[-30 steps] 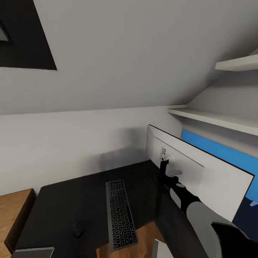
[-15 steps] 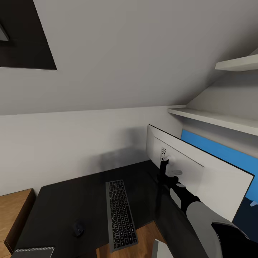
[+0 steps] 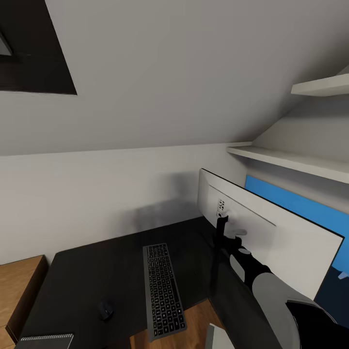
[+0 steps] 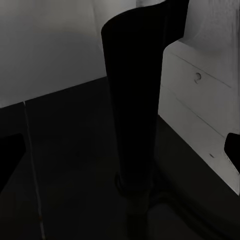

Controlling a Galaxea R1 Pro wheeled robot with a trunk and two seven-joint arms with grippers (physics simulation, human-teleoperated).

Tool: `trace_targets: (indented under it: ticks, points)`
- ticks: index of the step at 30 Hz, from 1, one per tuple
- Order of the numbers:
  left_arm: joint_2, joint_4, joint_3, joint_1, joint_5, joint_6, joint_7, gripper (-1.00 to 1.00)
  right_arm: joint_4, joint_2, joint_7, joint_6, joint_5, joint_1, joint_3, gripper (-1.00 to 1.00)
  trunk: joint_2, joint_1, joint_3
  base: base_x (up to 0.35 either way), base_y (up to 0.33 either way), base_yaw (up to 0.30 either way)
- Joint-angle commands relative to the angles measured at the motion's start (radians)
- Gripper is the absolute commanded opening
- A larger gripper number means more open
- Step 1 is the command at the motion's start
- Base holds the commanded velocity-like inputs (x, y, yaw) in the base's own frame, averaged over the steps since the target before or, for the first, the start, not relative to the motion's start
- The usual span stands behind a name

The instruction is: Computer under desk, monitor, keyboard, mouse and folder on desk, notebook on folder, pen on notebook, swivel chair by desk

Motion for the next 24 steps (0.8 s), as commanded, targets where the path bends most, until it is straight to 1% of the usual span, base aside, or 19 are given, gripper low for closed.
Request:
trace_targets:
  ticks: [1, 2, 9, 24]
  points:
    - [0.000, -0.002, -0.008, 0.000, 0.010, -0.001, 0.004, 1.00, 0.001, 0.001, -0.001, -0.006, 0.006, -0.001, -0.007, 1.00, -0.001, 0.000, -0.002, 0.000, 0.000, 0.000]
    - [0.000, -0.003, -0.008, 0.000, 0.010, -0.001, 0.004, 1.00, 0.001, 0.001, -0.004, -0.010, 0.006, -0.001, -0.007, 1.00, -0.001, 0.000, -0.002, 0.000, 0.000, 0.000]
    - [-0.004, -0.004, -0.009, 0.001, 0.011, 0.001, 0.005, 1.00, 0.005, 0.001, -0.020, -0.016, 0.006, -0.001, -0.007, 1.00, -0.050, 0.027, -0.023, 0.000, 0.000, 0.000]
    - [-0.007, -0.004, -0.009, 0.001, 0.010, 0.001, 0.005, 1.00, 0.021, 0.001, -0.024, -0.018, 0.006, -0.001, -0.007, 1.00, -0.155, 0.085, -0.070, 0.000, 0.000, 0.000]
